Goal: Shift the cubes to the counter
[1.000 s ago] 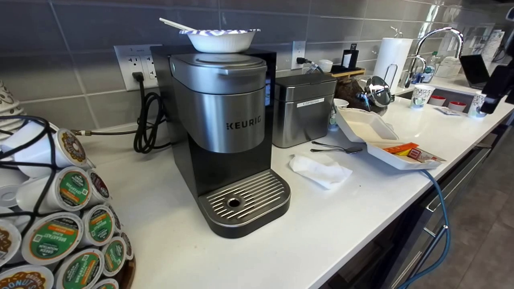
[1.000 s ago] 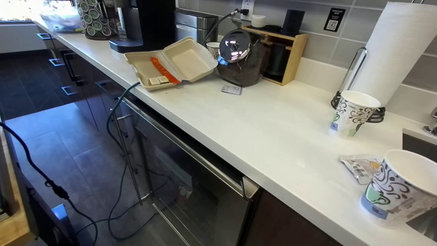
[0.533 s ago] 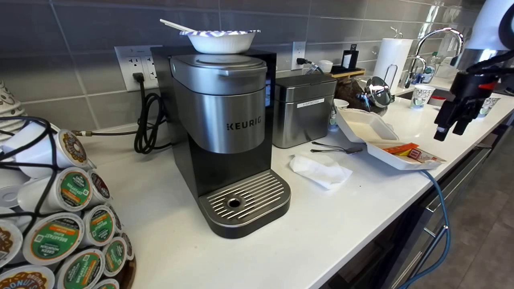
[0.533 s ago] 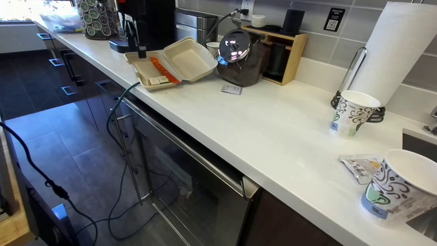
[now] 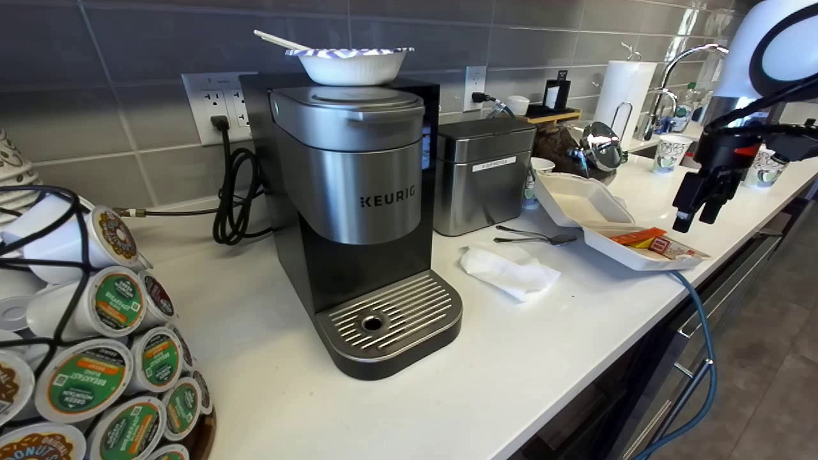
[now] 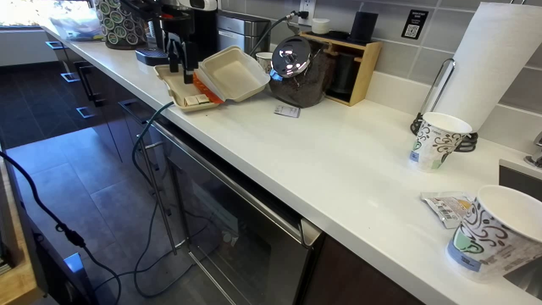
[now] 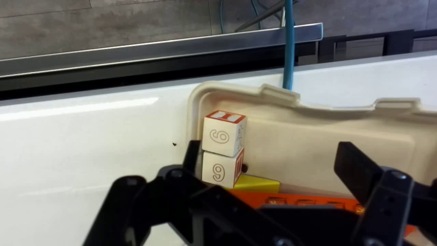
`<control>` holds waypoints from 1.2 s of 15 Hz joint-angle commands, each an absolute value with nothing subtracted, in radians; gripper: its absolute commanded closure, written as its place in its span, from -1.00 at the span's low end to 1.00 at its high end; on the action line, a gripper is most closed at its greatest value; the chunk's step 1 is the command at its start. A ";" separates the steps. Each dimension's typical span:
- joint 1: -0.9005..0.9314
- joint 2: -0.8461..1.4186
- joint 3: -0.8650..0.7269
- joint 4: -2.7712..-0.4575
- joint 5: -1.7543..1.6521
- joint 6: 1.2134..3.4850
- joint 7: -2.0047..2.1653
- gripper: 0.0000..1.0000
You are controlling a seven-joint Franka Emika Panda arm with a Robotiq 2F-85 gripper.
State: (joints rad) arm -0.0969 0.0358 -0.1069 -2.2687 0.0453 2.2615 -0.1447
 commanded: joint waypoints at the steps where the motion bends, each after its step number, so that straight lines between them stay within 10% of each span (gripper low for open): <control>1: -0.110 0.125 -0.109 -2.227 0.066 2.339 -0.171 -1.00; 18: -0.140 0.301 -0.072 -2.107 0.148 2.387 -0.139 -0.95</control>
